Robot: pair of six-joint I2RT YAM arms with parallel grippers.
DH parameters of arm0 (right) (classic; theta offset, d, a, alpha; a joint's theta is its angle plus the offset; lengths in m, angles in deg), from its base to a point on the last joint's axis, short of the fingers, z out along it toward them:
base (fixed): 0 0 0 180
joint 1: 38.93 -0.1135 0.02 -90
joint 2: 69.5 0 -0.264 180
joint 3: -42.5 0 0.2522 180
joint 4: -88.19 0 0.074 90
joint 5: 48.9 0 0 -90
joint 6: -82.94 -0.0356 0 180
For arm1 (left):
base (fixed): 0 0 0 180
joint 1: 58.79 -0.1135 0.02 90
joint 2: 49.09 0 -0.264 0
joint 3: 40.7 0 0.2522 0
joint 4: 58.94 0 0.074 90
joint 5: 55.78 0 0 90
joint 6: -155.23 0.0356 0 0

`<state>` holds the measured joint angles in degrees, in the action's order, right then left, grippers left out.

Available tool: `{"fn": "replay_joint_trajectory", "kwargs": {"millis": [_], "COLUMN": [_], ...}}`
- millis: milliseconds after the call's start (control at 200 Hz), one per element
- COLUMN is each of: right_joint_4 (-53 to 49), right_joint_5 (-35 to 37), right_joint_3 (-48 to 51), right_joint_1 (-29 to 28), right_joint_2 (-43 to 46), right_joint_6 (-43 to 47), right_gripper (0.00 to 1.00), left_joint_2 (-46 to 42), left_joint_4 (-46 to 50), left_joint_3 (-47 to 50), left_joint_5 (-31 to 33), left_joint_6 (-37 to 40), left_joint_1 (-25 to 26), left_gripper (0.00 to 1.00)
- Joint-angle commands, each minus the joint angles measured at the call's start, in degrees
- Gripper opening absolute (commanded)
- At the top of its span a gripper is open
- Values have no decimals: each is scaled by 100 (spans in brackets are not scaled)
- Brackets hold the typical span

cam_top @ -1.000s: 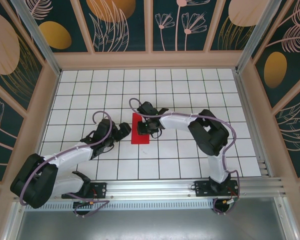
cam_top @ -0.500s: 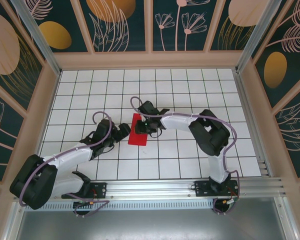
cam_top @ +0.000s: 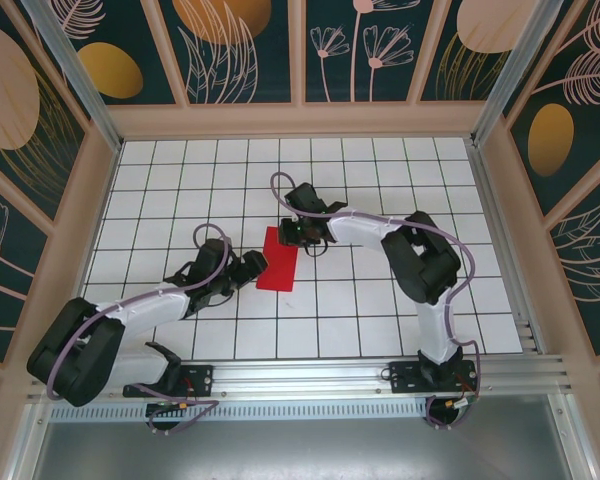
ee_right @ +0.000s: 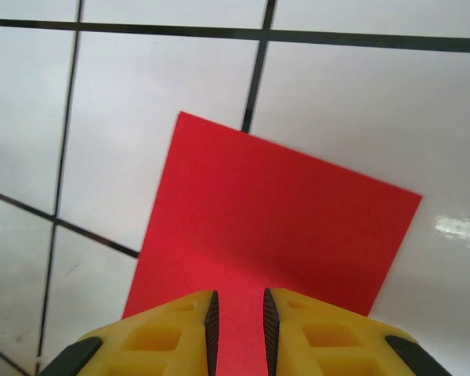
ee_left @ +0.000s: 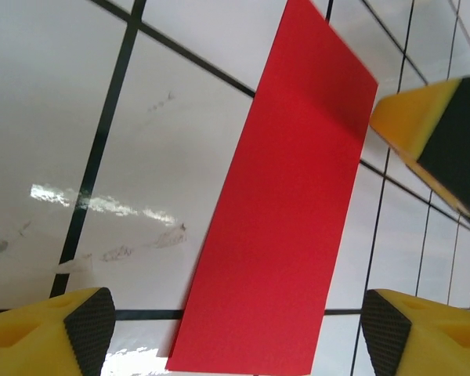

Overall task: Fold a paper plane with a square sheet of paper (pick it up from the middle)
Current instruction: Move the paper to the center of the table.

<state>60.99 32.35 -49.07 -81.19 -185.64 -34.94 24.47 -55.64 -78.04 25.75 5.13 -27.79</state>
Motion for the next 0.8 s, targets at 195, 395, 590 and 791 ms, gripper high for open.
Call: {"fn": "replay_joint_trajectory", "kwargs": {"millis": [195, 395, 590, 791], "right_joint_4": [-39, 49, 86, 95], "right_joint_5": [173, 102, 50, 31], "right_joint_3": [28, 209, 269, 257], "right_joint_1": [104, 122, 159, 177], "right_joint_2": [-389, -437, -466, -498], "right_joint_6": [72, -37, -73, -72], "right_gripper": [26, 26, 26, 26], "left_joint_2": [180, 295, 406, 473], "left_joint_4": [-73, 142, 382, 390], "left_joint_3": [-183, -339, -411, -464], "left_joint_5": [-812, -1031, -1011, -1074], "left_joint_6": [346, 581, 671, 683], "left_joint_1": [-42, -35, -25, 12], "left_gripper": [85, 85, 85, 85]}}
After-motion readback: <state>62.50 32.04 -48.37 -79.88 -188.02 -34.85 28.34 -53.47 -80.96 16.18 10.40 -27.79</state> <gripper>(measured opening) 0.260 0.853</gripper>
